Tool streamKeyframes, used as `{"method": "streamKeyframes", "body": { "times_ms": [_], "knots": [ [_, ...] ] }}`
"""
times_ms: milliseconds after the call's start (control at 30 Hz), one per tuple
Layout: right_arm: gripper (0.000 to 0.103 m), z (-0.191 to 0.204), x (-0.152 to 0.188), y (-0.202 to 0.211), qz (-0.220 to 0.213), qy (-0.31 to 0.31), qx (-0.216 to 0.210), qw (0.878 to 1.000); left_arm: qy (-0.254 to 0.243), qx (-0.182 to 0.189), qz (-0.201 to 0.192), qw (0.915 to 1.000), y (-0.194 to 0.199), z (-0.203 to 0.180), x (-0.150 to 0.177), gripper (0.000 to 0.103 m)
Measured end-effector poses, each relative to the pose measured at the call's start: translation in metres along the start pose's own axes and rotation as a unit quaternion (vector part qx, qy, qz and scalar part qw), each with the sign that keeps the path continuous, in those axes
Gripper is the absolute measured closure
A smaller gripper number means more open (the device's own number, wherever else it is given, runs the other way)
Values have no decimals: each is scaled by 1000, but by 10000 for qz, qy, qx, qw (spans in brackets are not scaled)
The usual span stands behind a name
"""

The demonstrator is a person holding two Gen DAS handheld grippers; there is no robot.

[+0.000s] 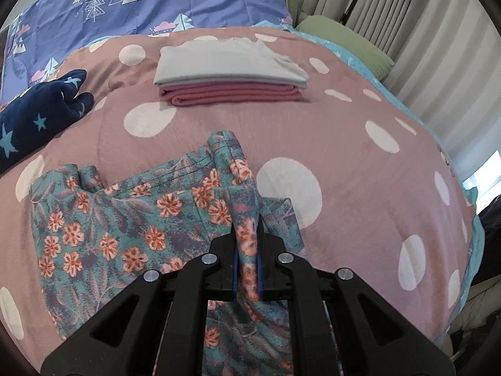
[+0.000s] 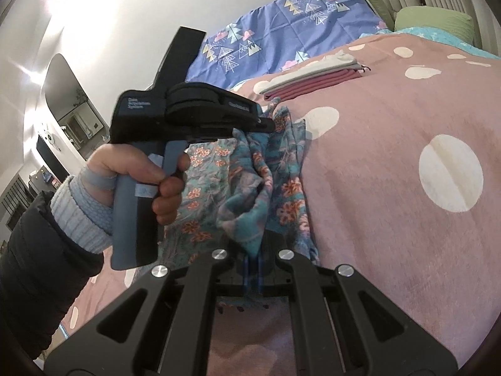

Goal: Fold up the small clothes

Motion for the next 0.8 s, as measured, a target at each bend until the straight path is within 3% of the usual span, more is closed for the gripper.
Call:
{"method": "streamKeyframes", "body": {
  "times_ms": [67,200,333,433,533,667,800],
  "knots": [
    [99,0,1,0,1,-10,-3,10000,29,-1,-4,10000,-1,0,0,95],
    [99,-4,1,1,22,-94,-51,9999,215,37,-250,9994,16,-1,2,64],
    [99,-7,0,0,65,-173,-101,9998,-4,206,-711,9973,64,-6,22,50],
    [99,-7,-1,0,92,-219,-132,9996,-235,189,-1027,9943,107,-6,66,41],
    [99,-8,-2,0,107,-250,-150,9995,-421,-81,-1096,9931,132,-5,108,37],
    [99,-8,-6,0,162,-350,-192,9991,-909,-957,-830,9878,147,-8,180,36],
    [99,-4,-10,1,172,-381,-167,9990,-941,-1064,-461,9888,141,-4,229,36]
  ]
}}
Point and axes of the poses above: each gripper's, at about its wrist camera, not at the fingertips, and y roughly against the way its jaws point, z to its left, x to its underside, the point moved 1 cm from there along -y, roughly the way its jaws point, and after that the axes turned 3 degrees about y, right-handed, at the moved point
